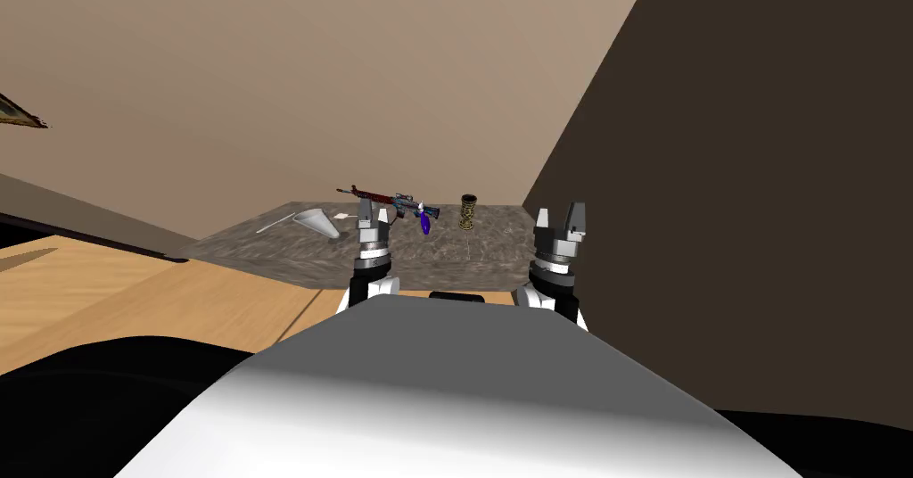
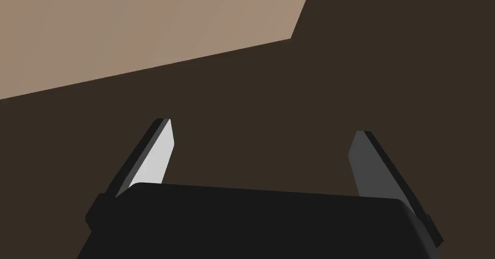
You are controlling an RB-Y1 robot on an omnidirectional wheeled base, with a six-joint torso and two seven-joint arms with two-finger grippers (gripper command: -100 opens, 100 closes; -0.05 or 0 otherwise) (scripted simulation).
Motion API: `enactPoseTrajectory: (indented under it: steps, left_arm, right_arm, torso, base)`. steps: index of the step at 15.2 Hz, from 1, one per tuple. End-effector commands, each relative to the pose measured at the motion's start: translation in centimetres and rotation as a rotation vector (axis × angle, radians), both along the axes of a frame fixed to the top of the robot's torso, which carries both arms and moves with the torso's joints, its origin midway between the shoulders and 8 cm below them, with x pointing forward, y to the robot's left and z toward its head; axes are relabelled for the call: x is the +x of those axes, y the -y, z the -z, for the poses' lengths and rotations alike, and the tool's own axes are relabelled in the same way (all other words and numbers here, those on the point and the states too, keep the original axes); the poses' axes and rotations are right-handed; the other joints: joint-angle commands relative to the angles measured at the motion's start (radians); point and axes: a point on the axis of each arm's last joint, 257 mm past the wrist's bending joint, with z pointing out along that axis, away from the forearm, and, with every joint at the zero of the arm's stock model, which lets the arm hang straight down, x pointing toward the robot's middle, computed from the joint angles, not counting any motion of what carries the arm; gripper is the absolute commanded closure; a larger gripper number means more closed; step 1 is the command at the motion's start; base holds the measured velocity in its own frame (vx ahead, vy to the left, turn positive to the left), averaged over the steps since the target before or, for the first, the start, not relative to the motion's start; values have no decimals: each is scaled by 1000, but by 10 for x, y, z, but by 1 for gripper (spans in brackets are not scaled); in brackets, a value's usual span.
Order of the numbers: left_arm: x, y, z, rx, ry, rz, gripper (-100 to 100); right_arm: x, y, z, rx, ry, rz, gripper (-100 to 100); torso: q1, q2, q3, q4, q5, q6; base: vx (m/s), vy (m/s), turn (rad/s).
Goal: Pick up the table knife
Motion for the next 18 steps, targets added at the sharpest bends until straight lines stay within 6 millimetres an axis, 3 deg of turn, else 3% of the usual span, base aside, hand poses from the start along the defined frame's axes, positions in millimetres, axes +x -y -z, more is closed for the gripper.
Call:
enactPoseTrajectory:
  steps: [1,7,9,14,17,18]
  left_arm:
    - [0,0,0,0,0,0,0]
    - [0,0,0,0,0,0,0]
    - [0,0,0,0,0,0,0]
    - [0,0,0,0,0,0,0]
    - [0,0,0,0,0,0,0]
    - [0,0,0,0,0,0,0]
  right_arm:
    - [4,-2,9,-30,-35,-15,-100]
    - [18,-2,40,-100,-153,-47,-100]
    - [25,1,63,-135,-236,-58,-100]
    - [32,6,91,-192,-336,-75,-100]
    - [37,15,122,-235,-445,-80,-100]
    - [37,14,123,-244,-446,-84,-100]
  torso:
    - [0,0,0,0,0,0]
    - [3,1,1,0,1,0]
    - [3,1,1,0,1,0]
    - [3,1,1,0,1,0]
    - [3,1,1,0,1,0]
    - [4,1,1,0,1,0]
  base:
    - [-3,16,94]
    - [-15,43,120]
    - [-11,54,162]
    - [-15,52,126]
    - [-13,54,162]
    - [-12,53,152]
